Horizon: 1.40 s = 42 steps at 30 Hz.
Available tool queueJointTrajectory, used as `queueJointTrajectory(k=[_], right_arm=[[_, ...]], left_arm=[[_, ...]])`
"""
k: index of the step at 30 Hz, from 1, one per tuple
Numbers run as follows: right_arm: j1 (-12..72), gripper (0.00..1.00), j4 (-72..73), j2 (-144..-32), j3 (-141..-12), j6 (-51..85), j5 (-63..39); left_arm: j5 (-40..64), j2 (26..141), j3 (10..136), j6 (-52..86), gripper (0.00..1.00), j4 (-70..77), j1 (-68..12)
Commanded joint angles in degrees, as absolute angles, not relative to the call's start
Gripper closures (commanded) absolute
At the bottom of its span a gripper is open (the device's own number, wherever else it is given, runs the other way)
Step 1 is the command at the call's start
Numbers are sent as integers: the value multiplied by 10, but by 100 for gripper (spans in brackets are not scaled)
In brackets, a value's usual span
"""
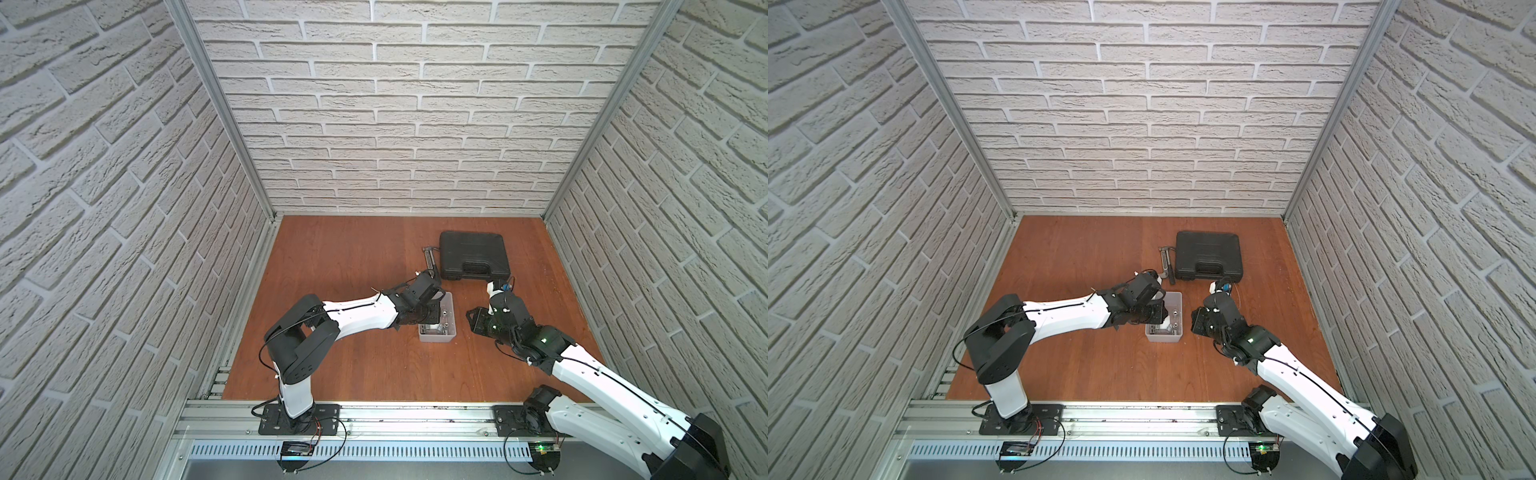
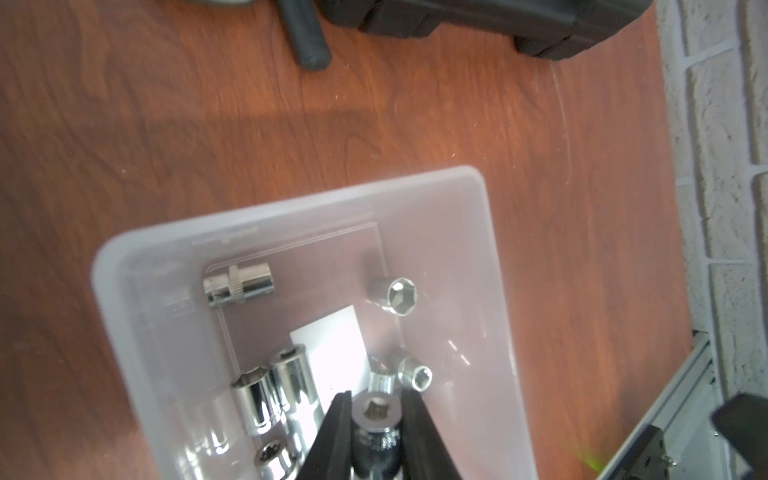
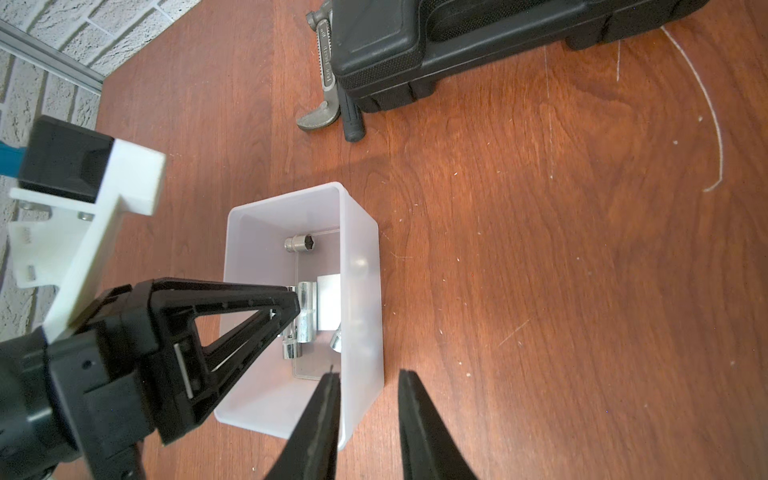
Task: Put the socket on the desktop into the storage box
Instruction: Place the socket head in the storage box.
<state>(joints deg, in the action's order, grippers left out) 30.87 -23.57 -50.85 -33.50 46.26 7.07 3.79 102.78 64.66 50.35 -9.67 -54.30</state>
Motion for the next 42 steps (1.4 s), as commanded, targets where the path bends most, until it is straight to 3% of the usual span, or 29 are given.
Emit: queueJointTrajectory(k=[1, 21, 42], right_arm=[[305, 70, -223, -499, -330, 468, 66], [302, 70, -223, -487, -326, 471, 64], [299, 70, -226, -484, -327, 469, 61]], left_arm=[[24, 1038, 673, 485, 100, -116, -549], [14, 1076, 721, 476, 100, -168, -559], [-60, 1098, 783, 440, 100, -235, -571]])
